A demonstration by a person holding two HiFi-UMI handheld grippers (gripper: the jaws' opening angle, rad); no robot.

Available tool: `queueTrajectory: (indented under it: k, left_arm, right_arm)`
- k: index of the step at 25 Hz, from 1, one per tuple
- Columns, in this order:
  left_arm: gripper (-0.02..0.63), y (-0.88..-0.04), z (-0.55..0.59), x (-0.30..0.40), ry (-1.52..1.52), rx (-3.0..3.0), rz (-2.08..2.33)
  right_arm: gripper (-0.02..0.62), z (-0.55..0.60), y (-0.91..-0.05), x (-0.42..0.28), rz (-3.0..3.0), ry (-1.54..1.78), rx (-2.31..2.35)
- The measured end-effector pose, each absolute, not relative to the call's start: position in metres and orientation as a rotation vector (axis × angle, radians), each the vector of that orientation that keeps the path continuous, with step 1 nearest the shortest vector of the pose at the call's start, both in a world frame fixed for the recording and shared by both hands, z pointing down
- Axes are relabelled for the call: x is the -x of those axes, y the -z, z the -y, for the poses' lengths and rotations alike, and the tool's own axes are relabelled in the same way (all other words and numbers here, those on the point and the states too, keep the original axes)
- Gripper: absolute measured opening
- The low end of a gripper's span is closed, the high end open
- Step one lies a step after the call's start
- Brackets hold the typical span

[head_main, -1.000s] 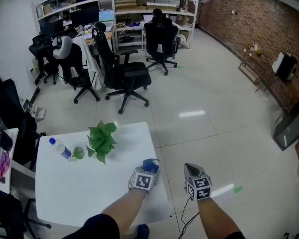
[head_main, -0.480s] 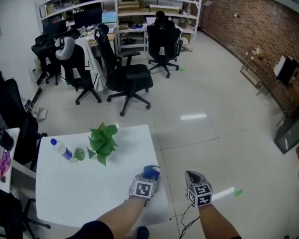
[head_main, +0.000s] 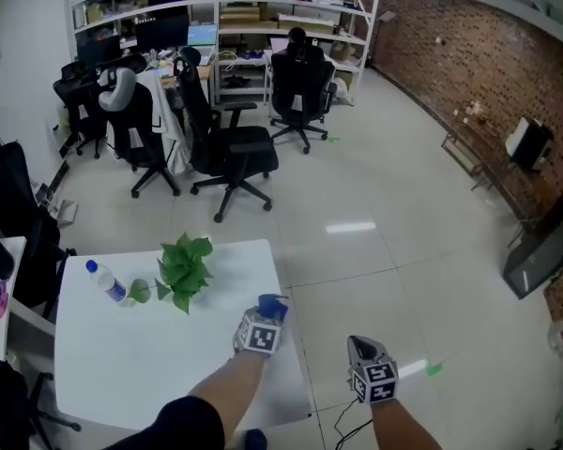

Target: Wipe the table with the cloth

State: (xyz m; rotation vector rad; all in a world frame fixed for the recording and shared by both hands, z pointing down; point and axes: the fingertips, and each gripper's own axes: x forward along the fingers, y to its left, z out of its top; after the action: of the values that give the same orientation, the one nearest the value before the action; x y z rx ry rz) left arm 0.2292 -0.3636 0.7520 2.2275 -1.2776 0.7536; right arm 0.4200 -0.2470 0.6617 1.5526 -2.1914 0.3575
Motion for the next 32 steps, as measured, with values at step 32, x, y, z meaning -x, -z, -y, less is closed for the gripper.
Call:
queueTrajectory:
  k: [32]
  left_arm:
    - [0.092, -0.717, -0.031, 0.443, -0.559, -1.726, 1.680]
  right_arm:
    - [0.017, 0.100, -0.645, 0.147, 2.523, -0.248, -0.635]
